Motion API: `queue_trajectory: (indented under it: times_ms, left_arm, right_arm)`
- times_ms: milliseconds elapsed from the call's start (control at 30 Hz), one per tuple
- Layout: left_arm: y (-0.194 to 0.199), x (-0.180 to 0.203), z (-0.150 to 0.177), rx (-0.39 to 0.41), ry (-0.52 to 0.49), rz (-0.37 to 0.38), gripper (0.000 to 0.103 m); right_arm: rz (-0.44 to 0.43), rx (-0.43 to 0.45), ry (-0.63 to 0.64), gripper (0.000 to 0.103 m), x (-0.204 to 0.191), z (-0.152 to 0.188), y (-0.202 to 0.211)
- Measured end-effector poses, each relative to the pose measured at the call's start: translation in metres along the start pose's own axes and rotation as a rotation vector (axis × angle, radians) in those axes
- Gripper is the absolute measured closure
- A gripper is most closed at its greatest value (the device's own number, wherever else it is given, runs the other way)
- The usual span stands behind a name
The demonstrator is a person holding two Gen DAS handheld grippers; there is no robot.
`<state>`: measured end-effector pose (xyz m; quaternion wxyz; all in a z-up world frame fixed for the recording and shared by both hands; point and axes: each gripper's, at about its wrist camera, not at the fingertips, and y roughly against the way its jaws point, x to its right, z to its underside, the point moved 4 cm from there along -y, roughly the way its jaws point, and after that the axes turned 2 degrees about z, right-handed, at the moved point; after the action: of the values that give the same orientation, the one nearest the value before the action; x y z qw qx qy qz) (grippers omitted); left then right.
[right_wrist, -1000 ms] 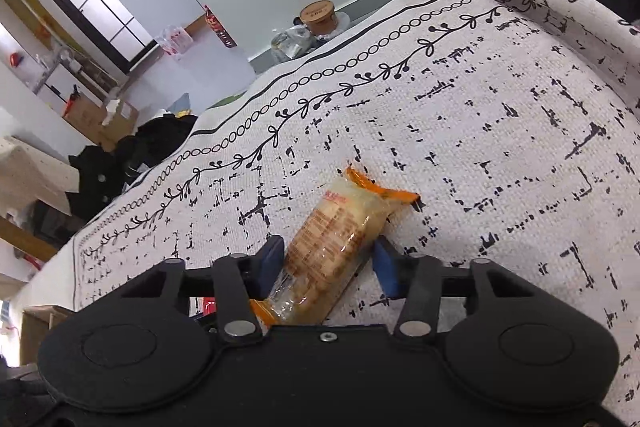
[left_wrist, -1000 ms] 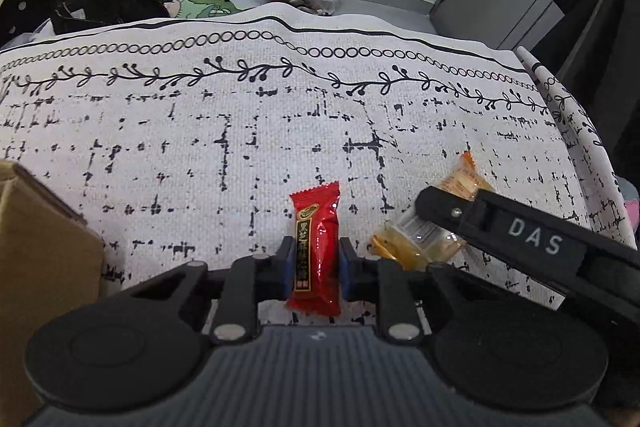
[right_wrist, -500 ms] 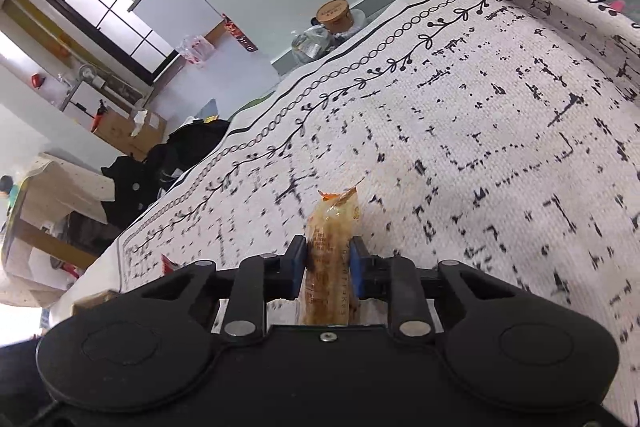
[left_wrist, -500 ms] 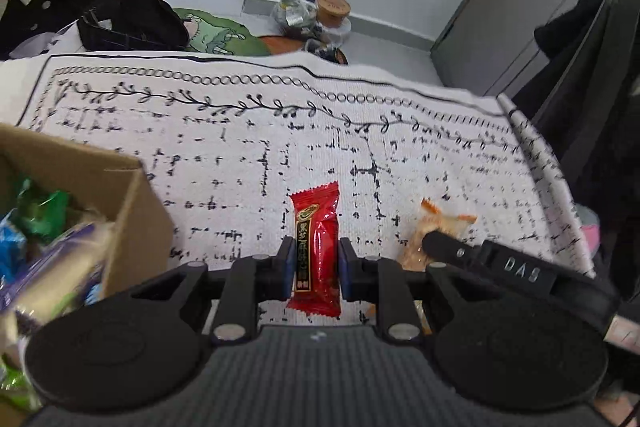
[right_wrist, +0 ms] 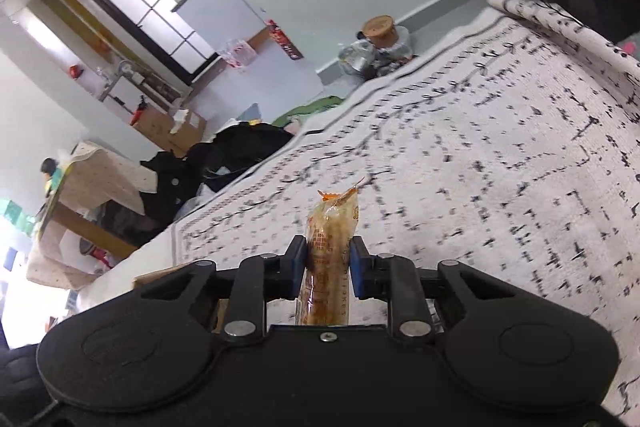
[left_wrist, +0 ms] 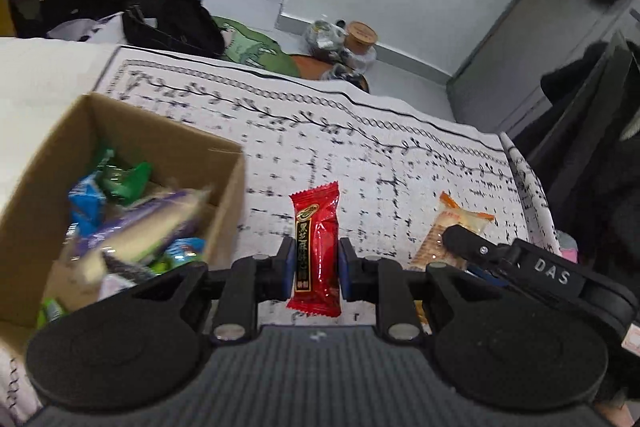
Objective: Organize snacks
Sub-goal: 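Carry both snacks over the box and open both tools to drop them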
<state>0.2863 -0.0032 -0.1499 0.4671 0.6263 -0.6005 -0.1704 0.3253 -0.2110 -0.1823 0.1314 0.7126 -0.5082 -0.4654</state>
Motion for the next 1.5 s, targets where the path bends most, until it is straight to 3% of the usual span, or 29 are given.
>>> queue_trajectory:
  times_ms: [267,867,967,1200,1500]
  left_arm:
    - [0.044,-0.041,0.000,0.046,0.080,-0.042,0.082]
    - [0.089,-0.122,0.002,0.086,0.263,-0.118,0.082]
    - [0.090,-0.134,0.003,0.077,0.288,-0.149,0.078]
    - [0.103,-0.156,0.004,0.104,0.328,-0.145,0.056]
    - [0.118,-0.175,0.000,0.124,0.349,-0.136,0.043]
  right_arm:
    - [-0.063,0.007,0.022,0.080,-0.038,0.015,0.012]
    - [-0.112,0.003,0.094,0.080,-0.114,0.046,0.018]
    - [-0.115,-0.007,0.107,0.080,-0.125,0.053,0.016]
    - [-0.127,-0.037,0.145,0.080,-0.153,0.068,0.008]
    - [-0.157,-0.066,0.177,0.080,-0.191,0.085,-0.006]
